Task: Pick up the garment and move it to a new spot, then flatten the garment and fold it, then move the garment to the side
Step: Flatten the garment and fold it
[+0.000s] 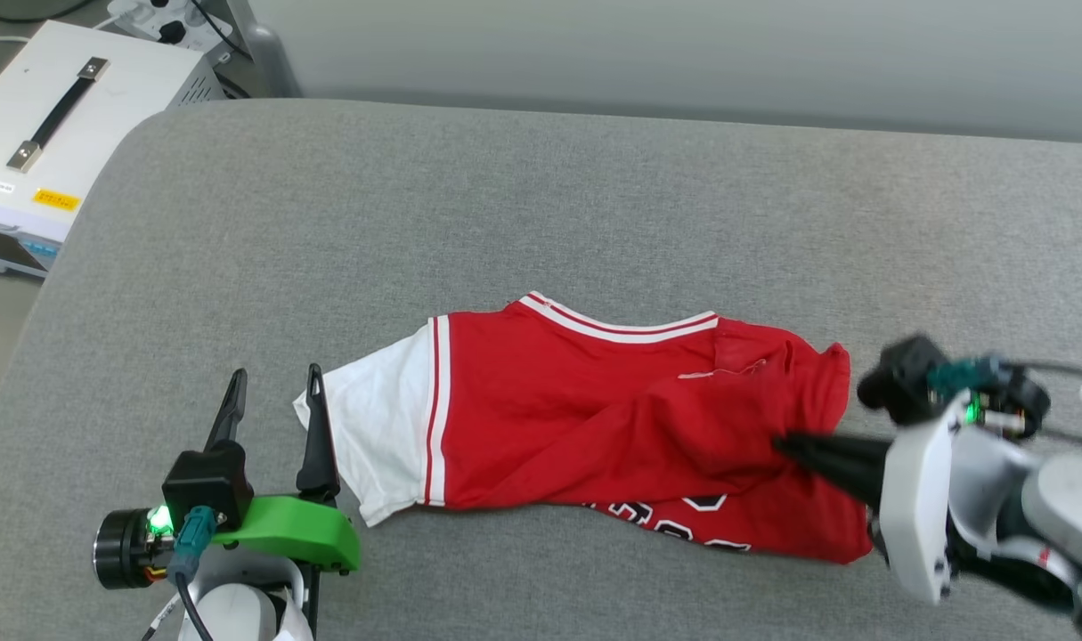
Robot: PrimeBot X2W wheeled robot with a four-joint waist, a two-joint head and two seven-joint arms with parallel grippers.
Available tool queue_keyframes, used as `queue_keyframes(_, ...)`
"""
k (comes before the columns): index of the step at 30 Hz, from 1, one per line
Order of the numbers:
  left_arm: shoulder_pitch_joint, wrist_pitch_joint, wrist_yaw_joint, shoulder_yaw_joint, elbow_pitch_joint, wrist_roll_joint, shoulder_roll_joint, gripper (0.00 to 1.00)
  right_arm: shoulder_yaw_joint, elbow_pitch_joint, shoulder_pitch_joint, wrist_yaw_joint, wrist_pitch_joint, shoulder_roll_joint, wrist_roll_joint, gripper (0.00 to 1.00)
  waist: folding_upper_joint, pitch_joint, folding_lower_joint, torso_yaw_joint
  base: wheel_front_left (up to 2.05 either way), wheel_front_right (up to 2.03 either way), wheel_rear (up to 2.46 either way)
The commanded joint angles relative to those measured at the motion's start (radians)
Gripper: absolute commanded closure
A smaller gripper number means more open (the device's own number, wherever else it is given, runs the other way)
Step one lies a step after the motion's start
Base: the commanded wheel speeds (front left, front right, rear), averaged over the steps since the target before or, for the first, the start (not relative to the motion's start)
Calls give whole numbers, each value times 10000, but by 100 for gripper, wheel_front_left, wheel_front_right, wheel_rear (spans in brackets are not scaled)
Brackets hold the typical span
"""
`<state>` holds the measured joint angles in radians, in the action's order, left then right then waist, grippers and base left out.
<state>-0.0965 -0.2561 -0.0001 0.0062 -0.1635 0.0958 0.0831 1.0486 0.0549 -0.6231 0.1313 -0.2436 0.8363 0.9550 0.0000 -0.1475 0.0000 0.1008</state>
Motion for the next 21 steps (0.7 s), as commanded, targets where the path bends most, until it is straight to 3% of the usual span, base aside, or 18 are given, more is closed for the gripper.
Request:
queue_keyframes(1, 218, -57, -51, 56, -17, -99, -62, 0, -126, 30, 590, -6, -33, 42, 67, 100, 0, 106, 0, -43, 0, 0, 0)
queue_keyframes(10, 347, -57, -117, 176, 20, -222, -88, 0, -1210, -919, 3780, -6, -32, -437, 17, 100, 0, 85, 0, -10, 0, 0, 0)
queue_keyframes(17, 363, -57, -141, 212, -55, -295, -114, 0, -1867, -1973, 5009, -6, 60, -1283, -566, 100, 0, 123, 0, 1, 0, 0, 0)
queue_keyframes(18, 378, -57, -145, 220, -68, -309, -115, 0, -2096, -2007, 5080, -6, 194, -1425, -641, 95, 0, 147, 0, -10, 0, 0, 0)
queue_keyframes(19, 392, -57, -148, 226, -76, -319, -116, 0, -2313, -1988, 5128, -6, 311, -1521, -682, 69, 0, 168, 0, -20, 0, 0, 0)
queue_keyframes(20, 409, -57, -150, 233, -81, -334, -117, 0, -2614, -1918, 5153, -6, 492, -1594, -819, 0, 0, 195, 0, -31, 0, 0, 0)
queue_keyframes(21, 422, -57, -150, 241, -80, -346, -118, 0, -2870, -1832, 5181, -6, 620, -1641, -928, 0, 0, 217, 0, -44, 0, 0, 0)
